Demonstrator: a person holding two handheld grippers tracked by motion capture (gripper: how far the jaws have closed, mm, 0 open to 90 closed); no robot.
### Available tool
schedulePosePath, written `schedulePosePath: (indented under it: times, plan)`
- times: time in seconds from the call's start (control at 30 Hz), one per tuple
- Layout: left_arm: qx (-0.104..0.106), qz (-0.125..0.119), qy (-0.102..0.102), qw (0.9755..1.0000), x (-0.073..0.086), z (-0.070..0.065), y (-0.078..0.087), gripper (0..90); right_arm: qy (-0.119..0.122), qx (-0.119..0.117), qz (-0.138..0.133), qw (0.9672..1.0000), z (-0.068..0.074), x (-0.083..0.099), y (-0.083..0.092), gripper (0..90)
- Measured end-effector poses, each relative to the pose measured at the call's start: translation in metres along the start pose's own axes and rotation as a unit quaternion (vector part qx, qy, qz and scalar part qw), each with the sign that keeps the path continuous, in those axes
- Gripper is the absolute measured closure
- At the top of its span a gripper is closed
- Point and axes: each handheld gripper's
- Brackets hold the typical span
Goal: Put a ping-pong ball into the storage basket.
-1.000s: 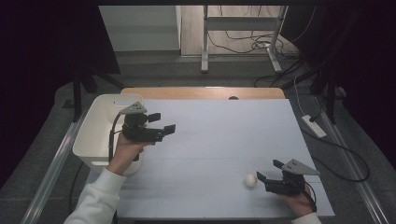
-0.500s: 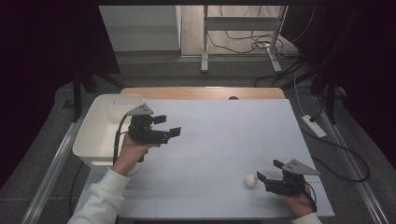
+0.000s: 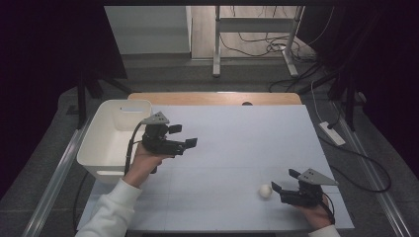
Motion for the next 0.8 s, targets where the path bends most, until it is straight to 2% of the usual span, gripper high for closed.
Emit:
schedulePosePath:
  times: [0.8]
  plan:
    - [0.022, 0.02, -0.004, 0.9996, 0.004, -0.008, -0.026, 15.0, 0.001, 0.0, 0.0, 1.0, 0.0, 0.0, 0.0, 15.3]
Point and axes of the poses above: each handheld gripper's, and its own axes: y roughly backward along the jaws, x roughly out of its underside, z roughly to its left, and after that the axes turned 14 degrees about x, right-handed
